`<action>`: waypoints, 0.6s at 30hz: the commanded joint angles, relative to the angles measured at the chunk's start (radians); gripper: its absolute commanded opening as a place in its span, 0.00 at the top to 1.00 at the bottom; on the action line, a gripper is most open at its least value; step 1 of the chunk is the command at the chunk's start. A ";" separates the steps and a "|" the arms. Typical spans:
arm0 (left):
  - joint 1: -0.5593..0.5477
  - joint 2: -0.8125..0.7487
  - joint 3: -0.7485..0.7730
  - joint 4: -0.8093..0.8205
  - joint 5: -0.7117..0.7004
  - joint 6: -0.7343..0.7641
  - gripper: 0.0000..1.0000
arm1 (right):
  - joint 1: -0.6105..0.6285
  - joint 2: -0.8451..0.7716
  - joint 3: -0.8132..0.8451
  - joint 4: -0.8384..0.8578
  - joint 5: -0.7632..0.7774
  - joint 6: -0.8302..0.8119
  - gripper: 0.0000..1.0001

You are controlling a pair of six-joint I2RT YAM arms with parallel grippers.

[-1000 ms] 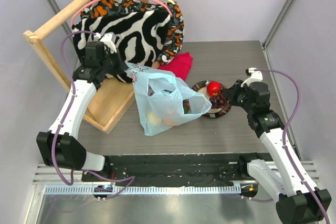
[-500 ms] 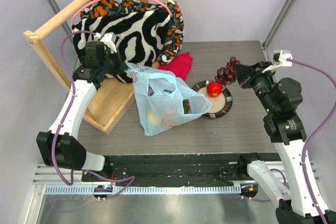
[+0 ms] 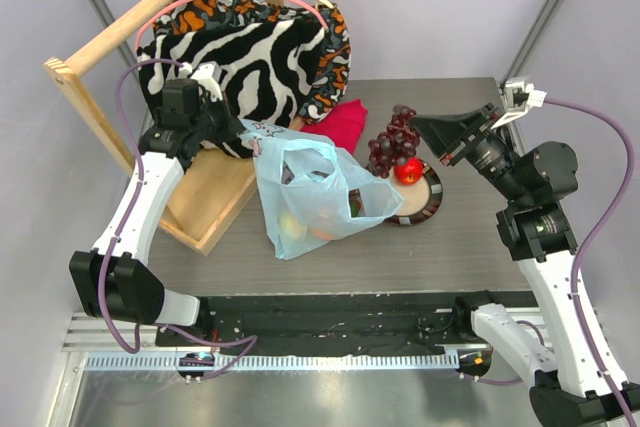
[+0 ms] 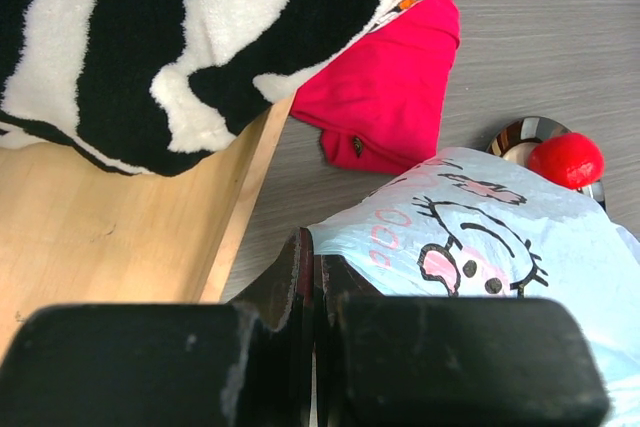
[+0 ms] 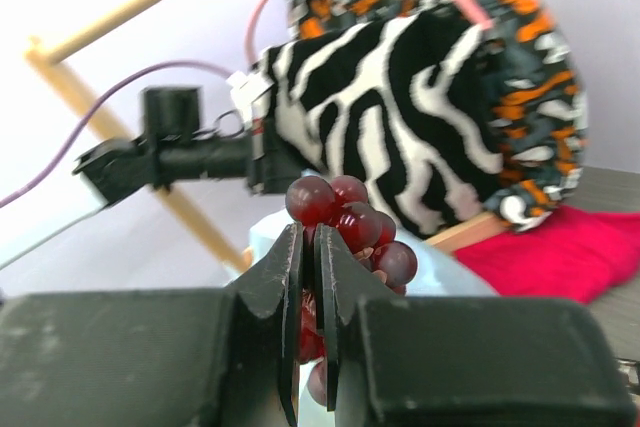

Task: Place the fruits into the plastic bag

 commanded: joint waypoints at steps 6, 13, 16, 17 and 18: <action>0.006 -0.006 0.032 0.042 0.046 -0.025 1.00 | 0.142 0.008 0.060 -0.007 -0.119 0.014 0.99; 0.006 -0.024 0.029 0.042 0.030 -0.016 1.00 | 0.266 0.004 0.009 -0.145 0.016 -0.055 0.99; 0.006 -0.027 0.032 0.041 0.026 -0.013 1.00 | 0.274 -0.001 -0.020 -0.204 0.118 -0.084 0.99; 0.007 -0.026 0.031 0.039 0.023 -0.011 1.00 | 0.274 -0.002 -0.028 -0.222 0.148 -0.108 0.99; 0.006 -0.024 0.032 0.039 0.025 -0.011 1.00 | 0.272 -0.006 -0.029 -0.237 0.175 -0.122 0.99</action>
